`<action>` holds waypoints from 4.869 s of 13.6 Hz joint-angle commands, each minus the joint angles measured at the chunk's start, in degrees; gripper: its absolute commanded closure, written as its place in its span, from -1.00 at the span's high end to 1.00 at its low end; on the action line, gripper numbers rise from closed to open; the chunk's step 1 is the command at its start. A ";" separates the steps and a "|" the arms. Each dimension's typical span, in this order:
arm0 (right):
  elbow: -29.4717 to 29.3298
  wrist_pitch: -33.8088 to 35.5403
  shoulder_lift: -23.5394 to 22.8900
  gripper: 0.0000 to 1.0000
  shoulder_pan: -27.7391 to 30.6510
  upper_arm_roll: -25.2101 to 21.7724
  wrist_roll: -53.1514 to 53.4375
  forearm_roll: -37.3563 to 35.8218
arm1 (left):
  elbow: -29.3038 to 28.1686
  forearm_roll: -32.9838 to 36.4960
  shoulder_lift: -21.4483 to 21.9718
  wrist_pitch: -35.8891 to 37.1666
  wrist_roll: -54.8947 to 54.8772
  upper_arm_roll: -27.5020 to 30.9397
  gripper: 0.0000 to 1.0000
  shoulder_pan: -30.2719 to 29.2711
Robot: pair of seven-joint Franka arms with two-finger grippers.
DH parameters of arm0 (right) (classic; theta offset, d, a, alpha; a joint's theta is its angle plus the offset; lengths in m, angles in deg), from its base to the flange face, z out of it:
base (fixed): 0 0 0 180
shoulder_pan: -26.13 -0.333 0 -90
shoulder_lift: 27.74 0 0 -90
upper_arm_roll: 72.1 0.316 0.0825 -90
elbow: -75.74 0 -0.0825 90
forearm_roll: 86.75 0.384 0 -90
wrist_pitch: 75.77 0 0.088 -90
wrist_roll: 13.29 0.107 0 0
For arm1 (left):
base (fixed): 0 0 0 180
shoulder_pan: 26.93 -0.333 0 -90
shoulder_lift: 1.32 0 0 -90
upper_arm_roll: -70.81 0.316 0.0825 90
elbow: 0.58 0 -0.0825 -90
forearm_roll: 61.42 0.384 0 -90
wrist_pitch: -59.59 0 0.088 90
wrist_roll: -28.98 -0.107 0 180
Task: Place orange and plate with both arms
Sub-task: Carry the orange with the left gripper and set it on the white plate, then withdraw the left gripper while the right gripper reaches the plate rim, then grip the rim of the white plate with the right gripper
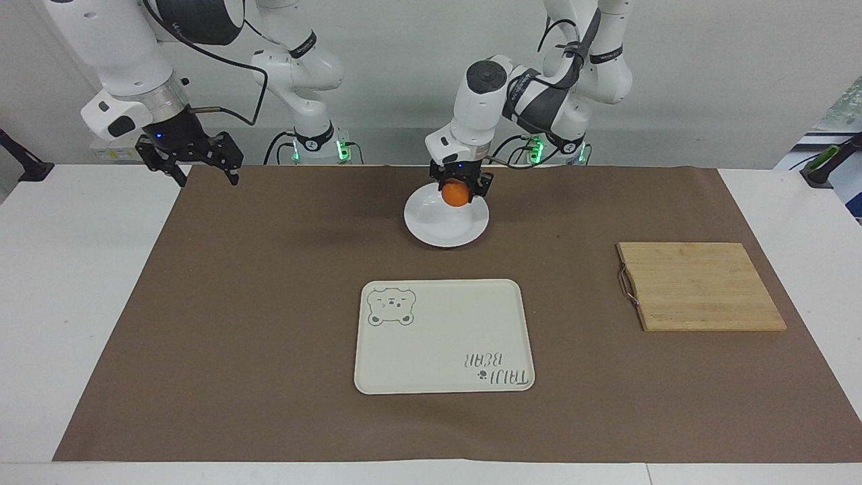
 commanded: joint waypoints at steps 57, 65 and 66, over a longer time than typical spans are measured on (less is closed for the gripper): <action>53.36 -49.45 -1.83 0.41 -33.35 1.55 -14.81 69.41 | 23.73 10.42 2.51 24.89 -11.14 2.97 1.00 -40.28; 53.18 -51.47 -2.90 -1.00 -35.64 1.47 -14.81 71.79 | 28.56 10.25 2.77 29.64 -16.68 0.51 1.00 -38.70; 53.01 -50.51 -2.81 -1.00 -35.55 1.47 -15.08 72.74 | 28.39 10.07 2.86 29.73 -16.69 0.51 1.00 -38.79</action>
